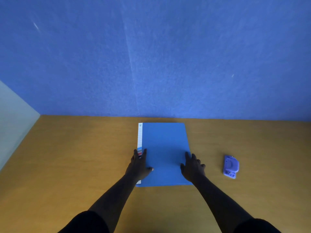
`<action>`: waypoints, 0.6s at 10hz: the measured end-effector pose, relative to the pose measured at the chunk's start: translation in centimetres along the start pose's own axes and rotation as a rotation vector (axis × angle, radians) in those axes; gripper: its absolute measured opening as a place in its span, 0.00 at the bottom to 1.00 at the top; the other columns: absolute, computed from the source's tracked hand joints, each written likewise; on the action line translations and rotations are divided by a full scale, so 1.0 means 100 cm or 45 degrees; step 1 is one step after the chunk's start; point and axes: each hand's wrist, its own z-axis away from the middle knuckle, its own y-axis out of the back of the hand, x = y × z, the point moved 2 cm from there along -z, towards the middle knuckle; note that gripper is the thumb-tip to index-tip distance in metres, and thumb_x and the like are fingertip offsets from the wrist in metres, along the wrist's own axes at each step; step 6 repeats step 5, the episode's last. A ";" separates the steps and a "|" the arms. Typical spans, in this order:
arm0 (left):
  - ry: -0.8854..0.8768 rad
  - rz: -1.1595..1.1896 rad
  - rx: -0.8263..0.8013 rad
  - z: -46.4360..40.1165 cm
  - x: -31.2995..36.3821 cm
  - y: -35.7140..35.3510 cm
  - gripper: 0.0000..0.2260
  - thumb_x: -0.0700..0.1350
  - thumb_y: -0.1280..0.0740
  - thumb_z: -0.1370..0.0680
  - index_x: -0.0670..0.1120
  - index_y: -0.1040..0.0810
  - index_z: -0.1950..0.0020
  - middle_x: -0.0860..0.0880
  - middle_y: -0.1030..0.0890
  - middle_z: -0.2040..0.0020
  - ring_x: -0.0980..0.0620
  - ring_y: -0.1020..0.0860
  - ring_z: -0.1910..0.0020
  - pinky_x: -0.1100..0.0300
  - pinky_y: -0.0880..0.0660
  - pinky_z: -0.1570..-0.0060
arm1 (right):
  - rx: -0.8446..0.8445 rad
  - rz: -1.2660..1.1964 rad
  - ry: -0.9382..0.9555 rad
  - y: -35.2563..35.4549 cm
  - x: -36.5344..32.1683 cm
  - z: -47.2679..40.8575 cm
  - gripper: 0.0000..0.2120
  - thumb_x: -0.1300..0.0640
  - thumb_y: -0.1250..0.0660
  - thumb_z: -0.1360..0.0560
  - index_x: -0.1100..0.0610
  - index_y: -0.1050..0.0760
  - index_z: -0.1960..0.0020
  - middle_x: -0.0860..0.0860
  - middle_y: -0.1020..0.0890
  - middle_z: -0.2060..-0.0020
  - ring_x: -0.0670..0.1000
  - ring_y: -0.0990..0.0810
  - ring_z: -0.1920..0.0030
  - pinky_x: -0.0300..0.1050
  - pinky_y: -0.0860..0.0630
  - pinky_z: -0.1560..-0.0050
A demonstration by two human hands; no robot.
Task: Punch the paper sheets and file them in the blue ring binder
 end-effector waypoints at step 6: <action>-0.170 -0.127 0.145 -0.001 -0.002 0.010 0.37 0.57 0.38 0.20 0.44 0.54 0.20 0.43 0.56 0.20 0.44 0.54 0.21 0.50 0.47 0.24 | 0.101 0.028 -0.019 0.006 -0.012 0.015 0.32 0.43 0.47 0.19 0.55 0.52 0.21 0.57 0.41 0.24 0.59 0.32 0.31 0.58 0.35 0.34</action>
